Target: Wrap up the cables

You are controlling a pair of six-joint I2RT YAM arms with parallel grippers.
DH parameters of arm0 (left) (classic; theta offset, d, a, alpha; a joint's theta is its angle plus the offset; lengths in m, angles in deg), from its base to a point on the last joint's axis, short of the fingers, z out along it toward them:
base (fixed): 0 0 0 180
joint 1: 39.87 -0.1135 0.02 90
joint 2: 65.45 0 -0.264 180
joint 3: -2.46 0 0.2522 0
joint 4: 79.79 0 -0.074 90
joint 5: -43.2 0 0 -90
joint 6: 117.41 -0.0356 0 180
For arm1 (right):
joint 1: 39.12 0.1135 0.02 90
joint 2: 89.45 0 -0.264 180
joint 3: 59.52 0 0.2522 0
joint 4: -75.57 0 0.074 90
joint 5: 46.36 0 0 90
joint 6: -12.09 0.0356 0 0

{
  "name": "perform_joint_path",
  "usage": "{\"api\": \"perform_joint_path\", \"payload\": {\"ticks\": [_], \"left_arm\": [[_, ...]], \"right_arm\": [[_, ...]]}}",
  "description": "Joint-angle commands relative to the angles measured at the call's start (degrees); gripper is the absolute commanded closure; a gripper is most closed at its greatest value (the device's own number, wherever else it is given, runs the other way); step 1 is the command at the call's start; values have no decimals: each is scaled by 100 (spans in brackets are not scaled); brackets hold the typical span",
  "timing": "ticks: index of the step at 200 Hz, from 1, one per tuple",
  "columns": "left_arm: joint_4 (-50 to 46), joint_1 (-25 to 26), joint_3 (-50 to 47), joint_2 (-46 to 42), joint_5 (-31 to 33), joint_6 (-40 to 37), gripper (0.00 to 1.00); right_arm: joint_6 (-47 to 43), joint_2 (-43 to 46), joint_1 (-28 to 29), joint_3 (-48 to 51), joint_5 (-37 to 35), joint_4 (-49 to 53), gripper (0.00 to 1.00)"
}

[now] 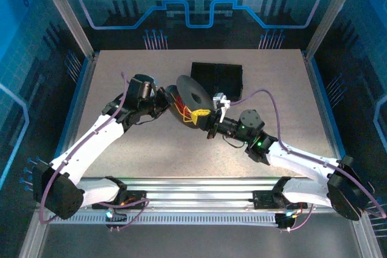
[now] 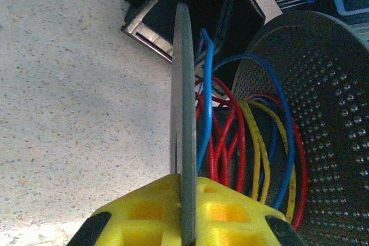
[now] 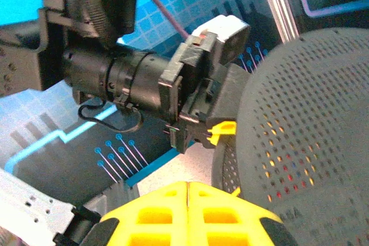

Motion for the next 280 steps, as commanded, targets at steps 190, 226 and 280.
{"api": "perform_joint_path", "payload": {"ticks": [190,226,280], "left_arm": [[1451,54,-618,-482,-569,454,100],[1176,55,-589,-500,-439,156,100],[1147,63,-471,-319,-480,30,100]], "right_arm": [[5895,-3480,-106,1394,-1226,-4166,100],[5926,-3174,-292,1475,-833,-4166,100],[5943,-2729,-512,1695,-673,-4166,100]]}}
